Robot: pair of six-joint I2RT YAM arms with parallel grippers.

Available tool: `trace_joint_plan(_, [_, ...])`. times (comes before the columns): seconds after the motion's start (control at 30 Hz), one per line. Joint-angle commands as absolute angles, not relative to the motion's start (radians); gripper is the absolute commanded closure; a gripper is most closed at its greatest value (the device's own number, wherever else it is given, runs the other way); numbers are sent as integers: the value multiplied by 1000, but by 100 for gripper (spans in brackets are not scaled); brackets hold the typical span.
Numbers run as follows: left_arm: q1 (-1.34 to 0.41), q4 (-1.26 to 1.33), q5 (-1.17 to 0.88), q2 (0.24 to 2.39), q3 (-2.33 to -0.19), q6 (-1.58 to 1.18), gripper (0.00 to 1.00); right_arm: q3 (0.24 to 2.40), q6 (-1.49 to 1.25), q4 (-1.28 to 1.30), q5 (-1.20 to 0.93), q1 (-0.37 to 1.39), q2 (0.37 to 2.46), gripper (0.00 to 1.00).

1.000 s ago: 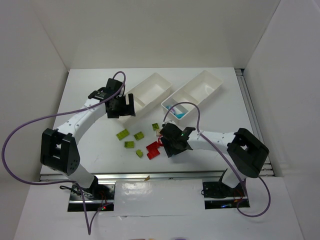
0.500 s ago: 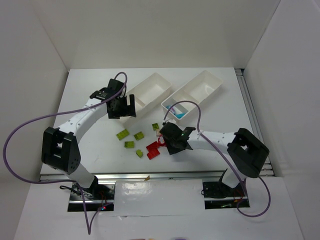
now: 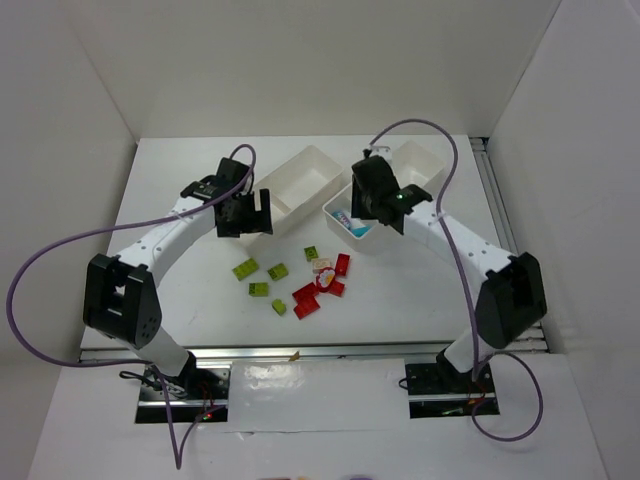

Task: Sort the legos into containers by color

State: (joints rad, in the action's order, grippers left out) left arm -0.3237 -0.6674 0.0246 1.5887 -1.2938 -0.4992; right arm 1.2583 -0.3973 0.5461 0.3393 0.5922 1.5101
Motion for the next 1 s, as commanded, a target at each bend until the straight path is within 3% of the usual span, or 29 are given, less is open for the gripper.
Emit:
trace_joint_plan(0.0, [-330,-678,57,1571,-1305,-486,4,1397,-368,488,335,526,1655,71])
trace_joint_plan(0.17, [-330,-689,101,1532,-1273,-486,4,1574,-336,499,322,492,1840,71])
trace_joint_plan(0.53, [-330,-726,190,1488,-1256,-518,4,1565,-347,471,259,483,1899,67])
trace_joint_plan(0.8, [-330,-746,221,1487,-1275,-540,4,1511,-347,471,259,502,1842,42])
trace_joint_plan(0.87, [-330,-746,221,1486,-1275,-549,4,1500,-347,480,270,511,1827,29])
trace_joint_plan(0.97, [-330,-746,221,1486,-1284,-549,4,1500,-347,512,291,521,1795,28])
